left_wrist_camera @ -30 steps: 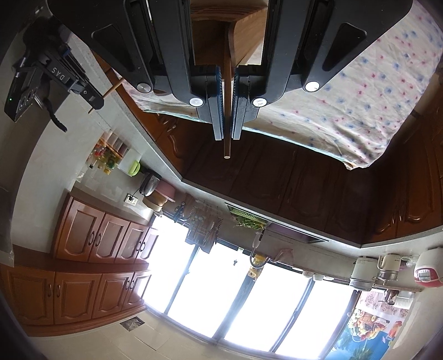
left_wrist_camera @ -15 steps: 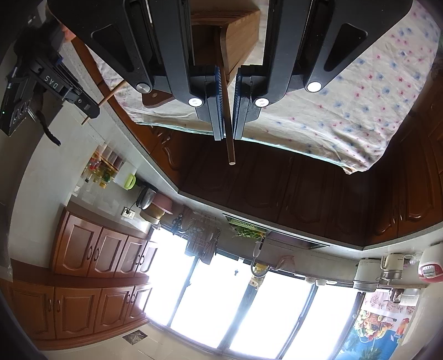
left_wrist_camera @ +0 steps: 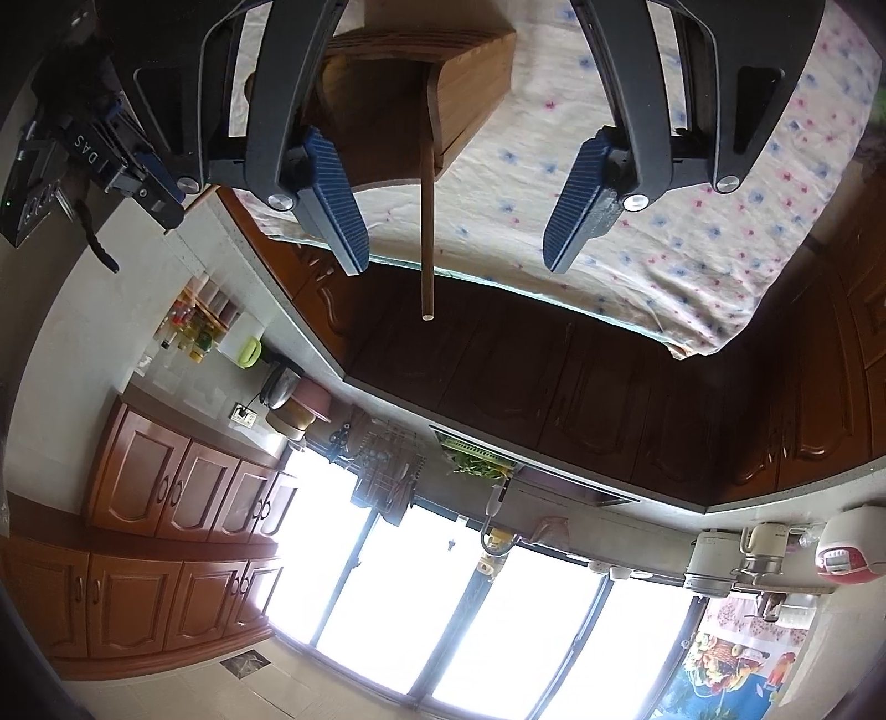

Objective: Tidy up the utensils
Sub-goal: 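Lower the chopsticks into the holder slots and open both tools, then move both open tools back over the remaining utensils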

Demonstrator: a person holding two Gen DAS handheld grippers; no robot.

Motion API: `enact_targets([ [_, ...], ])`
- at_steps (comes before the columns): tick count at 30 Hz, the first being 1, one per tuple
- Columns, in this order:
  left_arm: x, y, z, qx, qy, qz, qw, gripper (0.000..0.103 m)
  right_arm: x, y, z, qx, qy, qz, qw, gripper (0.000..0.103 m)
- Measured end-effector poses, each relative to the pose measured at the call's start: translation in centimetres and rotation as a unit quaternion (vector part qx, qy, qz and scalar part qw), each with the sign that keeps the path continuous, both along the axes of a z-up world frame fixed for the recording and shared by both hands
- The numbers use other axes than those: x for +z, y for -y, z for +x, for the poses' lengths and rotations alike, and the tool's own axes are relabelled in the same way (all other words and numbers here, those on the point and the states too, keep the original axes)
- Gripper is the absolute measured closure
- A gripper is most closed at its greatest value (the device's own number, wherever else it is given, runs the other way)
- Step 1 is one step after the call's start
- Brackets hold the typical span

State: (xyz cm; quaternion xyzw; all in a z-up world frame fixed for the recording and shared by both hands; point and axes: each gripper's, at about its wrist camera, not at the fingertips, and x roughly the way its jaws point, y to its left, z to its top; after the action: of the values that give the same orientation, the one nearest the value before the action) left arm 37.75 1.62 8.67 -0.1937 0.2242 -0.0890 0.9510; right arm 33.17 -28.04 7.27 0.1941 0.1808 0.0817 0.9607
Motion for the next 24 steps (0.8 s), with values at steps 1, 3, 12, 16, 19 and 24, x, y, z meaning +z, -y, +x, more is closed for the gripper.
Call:
enact_targets([
  [1,0.0,-0.3,-0.3,0.004,-0.002,-0.002,1.0000,0.021,0.0,0.0,0.0,0.000,0.000,0.000,1.000,0.050],
  [3,-0.1,-0.8,-1.0,0.007,-0.008,-0.005,0.9999,0.018,0.1,0.3,-0.5,0.002,-0.001,0.008,1.000,0.025],
  [12,-1.2,-2.5,-5.8,0.014,-0.033,0.016,0.9992,0.012,-0.2,1.5,-5.1,0.017,-0.002,0.040,0.999,0.008],
  [16,-1.5,-2.6,-8.8,0.013,-0.044,0.033,0.9984,0.011,-0.5,1.8,-7.9,0.024,-0.008,0.034,0.999,0.008],
  [19,-1.8,-2.6,-11.0,0.009,-0.052,0.041,0.9978,0.011,-0.7,1.8,-9.8,0.032,-0.018,0.018,0.999,0.008],
  [24,-2.5,-2.5,-14.5,0.000,-0.064,0.042,0.9971,0.011,-1.2,1.7,-13.5,0.039,-0.032,0.002,0.999,0.008],
])
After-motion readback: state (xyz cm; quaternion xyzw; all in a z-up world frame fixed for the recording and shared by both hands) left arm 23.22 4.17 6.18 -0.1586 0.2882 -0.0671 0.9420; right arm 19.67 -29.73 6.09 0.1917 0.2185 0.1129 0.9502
